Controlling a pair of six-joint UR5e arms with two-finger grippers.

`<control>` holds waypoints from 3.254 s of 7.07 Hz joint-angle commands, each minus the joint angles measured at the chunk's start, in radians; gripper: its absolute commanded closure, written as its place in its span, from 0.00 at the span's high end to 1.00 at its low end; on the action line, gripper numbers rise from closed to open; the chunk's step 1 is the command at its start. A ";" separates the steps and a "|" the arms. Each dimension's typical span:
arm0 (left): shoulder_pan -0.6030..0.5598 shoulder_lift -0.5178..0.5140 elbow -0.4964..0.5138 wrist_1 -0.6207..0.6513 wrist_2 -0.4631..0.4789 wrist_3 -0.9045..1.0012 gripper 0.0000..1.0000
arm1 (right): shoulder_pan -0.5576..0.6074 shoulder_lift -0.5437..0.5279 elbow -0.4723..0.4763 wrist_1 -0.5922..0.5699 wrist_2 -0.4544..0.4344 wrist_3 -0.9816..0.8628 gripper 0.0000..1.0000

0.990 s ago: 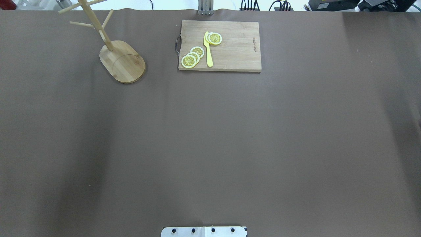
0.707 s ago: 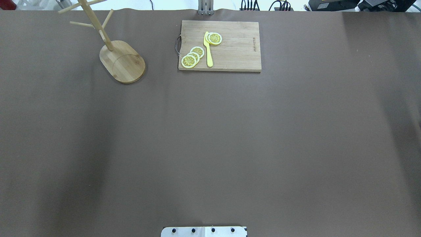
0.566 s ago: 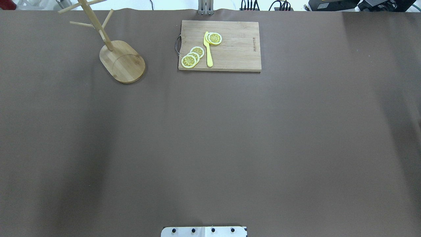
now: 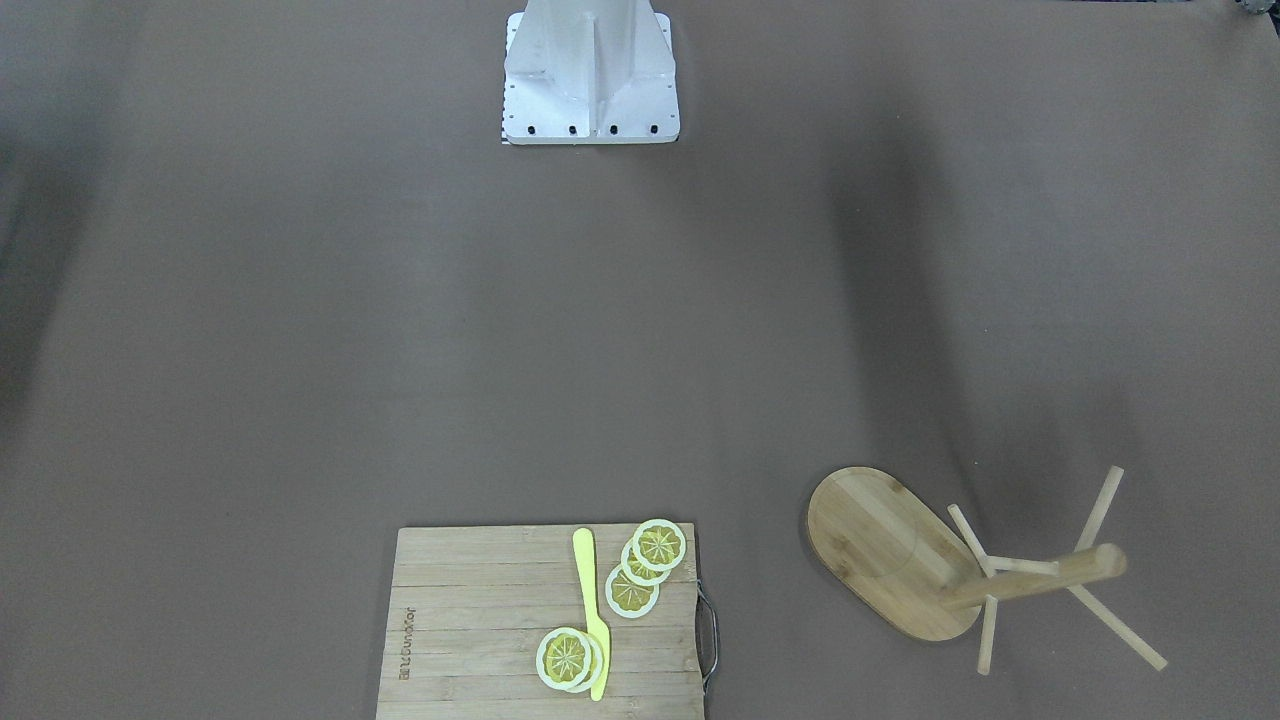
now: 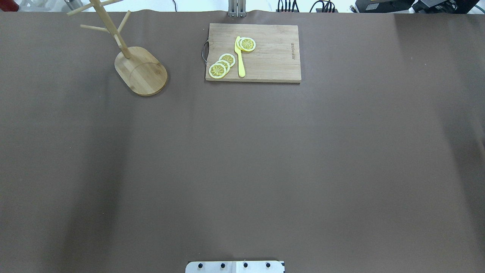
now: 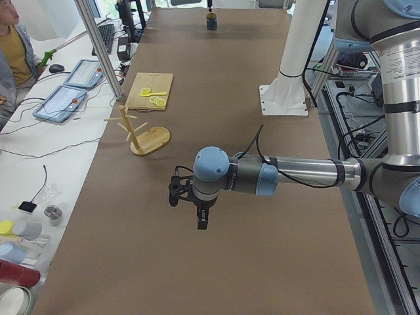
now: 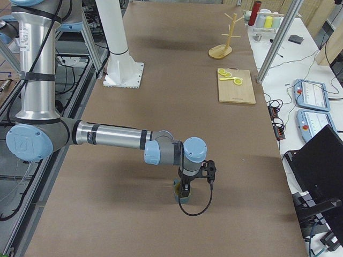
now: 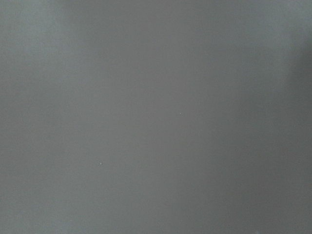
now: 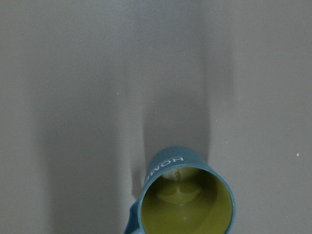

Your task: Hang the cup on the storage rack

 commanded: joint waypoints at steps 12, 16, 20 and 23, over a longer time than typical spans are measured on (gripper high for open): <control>-0.003 0.003 -0.005 -0.017 -0.102 -0.010 0.98 | 0.000 -0.114 0.034 0.171 0.040 0.011 1.00; -0.003 0.003 -0.010 -0.019 -0.104 -0.010 0.98 | 0.000 0.016 -0.198 0.170 0.026 0.014 0.98; -0.003 0.003 -0.024 -0.028 -0.104 -0.012 0.98 | 0.000 0.047 -0.247 0.168 0.024 0.012 0.70; -0.004 0.003 -0.024 -0.028 -0.104 -0.012 0.98 | -0.002 0.065 -0.271 0.170 0.026 0.018 0.52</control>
